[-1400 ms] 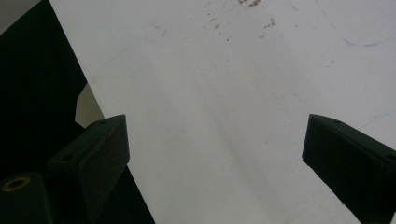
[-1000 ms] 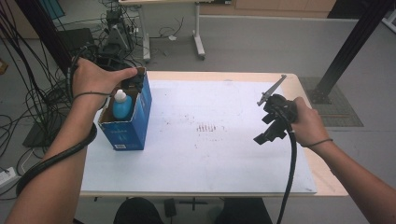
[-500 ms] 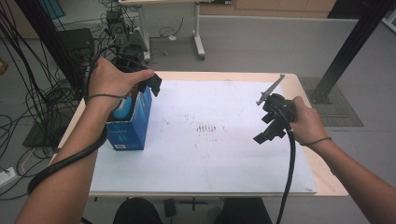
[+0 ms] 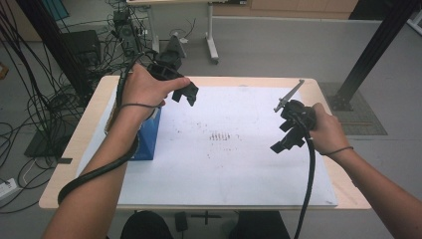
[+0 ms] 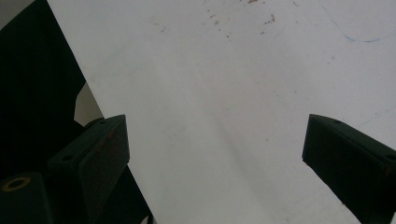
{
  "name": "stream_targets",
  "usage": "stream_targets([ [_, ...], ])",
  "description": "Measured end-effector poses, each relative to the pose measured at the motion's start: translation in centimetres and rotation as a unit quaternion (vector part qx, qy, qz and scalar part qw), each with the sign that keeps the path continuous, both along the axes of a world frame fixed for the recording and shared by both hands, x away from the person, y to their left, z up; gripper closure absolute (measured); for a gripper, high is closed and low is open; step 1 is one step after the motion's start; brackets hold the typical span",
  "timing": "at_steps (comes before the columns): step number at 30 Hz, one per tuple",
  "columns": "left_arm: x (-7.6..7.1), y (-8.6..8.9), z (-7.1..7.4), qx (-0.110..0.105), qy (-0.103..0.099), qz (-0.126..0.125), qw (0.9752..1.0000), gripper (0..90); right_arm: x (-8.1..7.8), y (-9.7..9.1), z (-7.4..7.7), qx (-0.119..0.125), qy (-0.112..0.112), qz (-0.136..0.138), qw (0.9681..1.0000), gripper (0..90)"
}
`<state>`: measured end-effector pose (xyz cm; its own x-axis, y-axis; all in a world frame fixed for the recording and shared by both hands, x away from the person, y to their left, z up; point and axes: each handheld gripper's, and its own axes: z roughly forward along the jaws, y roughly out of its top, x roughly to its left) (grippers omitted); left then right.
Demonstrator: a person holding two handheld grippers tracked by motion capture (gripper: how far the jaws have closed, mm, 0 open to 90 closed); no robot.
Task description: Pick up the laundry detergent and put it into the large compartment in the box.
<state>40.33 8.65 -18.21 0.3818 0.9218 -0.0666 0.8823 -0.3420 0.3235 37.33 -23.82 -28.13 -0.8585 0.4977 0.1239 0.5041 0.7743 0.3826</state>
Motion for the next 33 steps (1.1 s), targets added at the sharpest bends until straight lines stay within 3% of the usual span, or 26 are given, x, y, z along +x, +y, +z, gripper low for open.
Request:
stream_targets([
  [17, 1.0, -3.0, -5.1, -0.011, 0.031, -0.024, 0.9992, 8.6, -0.1, -0.6, -0.1, 0.002, 0.000, -0.007, 1.0000, 7.7],
  [33, 2.2, -4.1, -10.0, -0.023, 0.050, -0.026, 0.9982, 9.3, -0.1, -0.8, -0.1, 0.002, 0.000, -0.009, 1.0000, 7.7],
])
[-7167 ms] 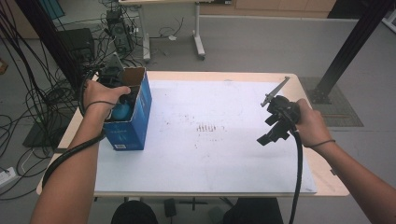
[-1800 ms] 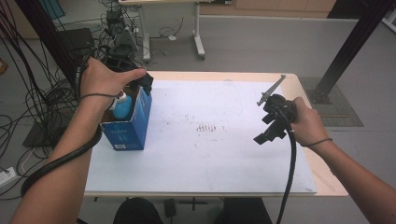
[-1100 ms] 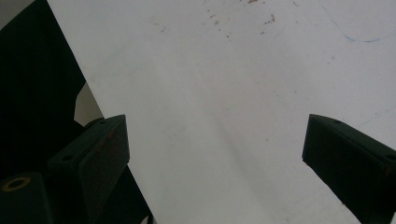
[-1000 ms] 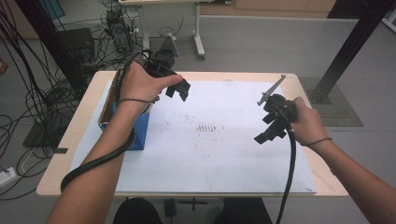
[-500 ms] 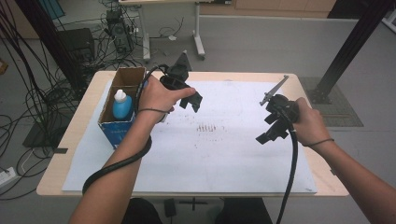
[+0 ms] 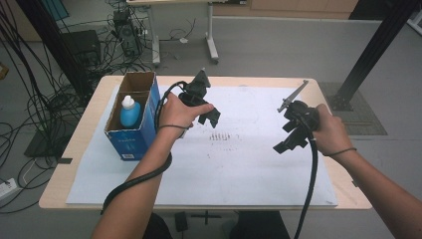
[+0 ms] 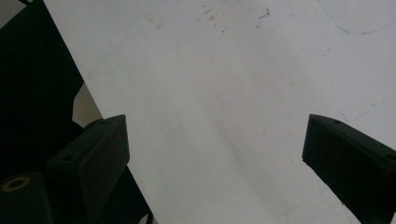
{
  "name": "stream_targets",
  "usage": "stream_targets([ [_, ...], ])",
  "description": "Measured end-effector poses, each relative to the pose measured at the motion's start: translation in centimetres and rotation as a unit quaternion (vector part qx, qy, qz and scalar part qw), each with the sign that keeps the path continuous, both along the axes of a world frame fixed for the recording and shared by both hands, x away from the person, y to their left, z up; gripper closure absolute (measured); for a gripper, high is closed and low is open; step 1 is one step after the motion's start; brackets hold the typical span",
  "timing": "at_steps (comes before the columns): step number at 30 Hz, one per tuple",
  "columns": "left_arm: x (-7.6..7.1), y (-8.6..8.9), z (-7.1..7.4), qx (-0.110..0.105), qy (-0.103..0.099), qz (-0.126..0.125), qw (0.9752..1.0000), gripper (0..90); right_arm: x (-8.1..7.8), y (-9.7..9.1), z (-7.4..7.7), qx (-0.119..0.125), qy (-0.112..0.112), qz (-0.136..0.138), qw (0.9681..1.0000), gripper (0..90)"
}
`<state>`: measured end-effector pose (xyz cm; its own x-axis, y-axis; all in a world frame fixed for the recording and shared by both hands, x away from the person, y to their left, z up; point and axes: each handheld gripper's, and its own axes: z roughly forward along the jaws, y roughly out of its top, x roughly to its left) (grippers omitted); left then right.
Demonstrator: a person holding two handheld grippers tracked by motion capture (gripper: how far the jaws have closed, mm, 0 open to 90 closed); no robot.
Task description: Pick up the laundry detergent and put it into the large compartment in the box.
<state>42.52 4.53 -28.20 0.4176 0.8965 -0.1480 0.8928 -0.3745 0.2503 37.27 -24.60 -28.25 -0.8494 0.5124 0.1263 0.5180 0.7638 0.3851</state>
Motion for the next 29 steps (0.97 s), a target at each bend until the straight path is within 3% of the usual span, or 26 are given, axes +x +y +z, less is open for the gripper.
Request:
stream_targets([
  [9, 0.1, -0.7, -1.5, -0.007, 0.008, -0.005, 0.9999, 9.5, 0.1, 0.2, -0.2, -0.001, 0.002, 0.002, 1.0000, 7.7],
  [29, 0.1, -0.4, -1.3, -0.013, 0.006, 0.001, 0.9999, 9.5, 0.0, -0.2, -0.3, 0.001, 0.002, -0.001, 1.0000, 7.7],
])
